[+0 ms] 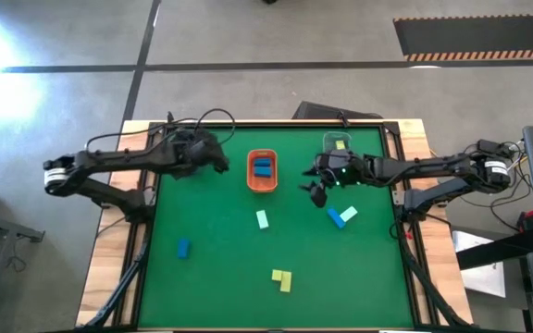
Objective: Sort & place blocks by color
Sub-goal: Put the dark blue wooden block into the orange bin
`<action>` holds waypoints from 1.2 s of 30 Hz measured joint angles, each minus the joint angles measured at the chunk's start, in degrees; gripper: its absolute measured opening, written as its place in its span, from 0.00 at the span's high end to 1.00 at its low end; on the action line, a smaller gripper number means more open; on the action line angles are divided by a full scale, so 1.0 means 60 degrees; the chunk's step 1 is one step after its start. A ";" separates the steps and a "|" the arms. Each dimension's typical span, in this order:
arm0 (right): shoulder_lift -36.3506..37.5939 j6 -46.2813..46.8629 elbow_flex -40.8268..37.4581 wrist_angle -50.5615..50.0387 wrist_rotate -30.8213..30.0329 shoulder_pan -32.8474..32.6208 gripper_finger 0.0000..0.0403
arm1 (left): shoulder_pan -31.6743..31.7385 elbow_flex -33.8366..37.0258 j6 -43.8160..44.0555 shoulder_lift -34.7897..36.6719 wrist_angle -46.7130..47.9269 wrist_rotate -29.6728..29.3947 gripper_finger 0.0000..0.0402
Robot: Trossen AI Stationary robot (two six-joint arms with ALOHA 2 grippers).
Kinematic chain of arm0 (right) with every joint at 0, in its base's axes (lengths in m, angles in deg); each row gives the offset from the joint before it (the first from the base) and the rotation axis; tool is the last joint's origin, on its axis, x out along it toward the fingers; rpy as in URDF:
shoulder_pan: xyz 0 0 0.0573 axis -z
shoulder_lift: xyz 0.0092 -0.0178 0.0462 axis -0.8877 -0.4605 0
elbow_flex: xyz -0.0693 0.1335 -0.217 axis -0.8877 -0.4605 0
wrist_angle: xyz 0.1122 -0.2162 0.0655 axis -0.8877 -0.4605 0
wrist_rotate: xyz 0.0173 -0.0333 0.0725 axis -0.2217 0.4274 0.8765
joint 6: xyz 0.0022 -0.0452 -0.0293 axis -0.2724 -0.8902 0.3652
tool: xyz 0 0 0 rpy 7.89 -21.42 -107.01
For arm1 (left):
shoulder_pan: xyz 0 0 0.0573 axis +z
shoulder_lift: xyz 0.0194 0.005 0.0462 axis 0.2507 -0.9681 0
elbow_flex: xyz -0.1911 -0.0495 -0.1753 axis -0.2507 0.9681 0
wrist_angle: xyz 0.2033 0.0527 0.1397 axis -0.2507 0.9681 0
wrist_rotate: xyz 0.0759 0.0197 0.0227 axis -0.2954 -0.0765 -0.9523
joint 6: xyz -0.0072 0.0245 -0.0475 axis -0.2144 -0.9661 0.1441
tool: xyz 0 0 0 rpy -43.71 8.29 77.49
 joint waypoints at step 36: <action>-0.1695 0.6577 0.1490 -0.7774 -0.1580 -0.2689 0.42 | -0.3378 0.0323 -0.1881 0.0274 -0.4063 0.0017 0.47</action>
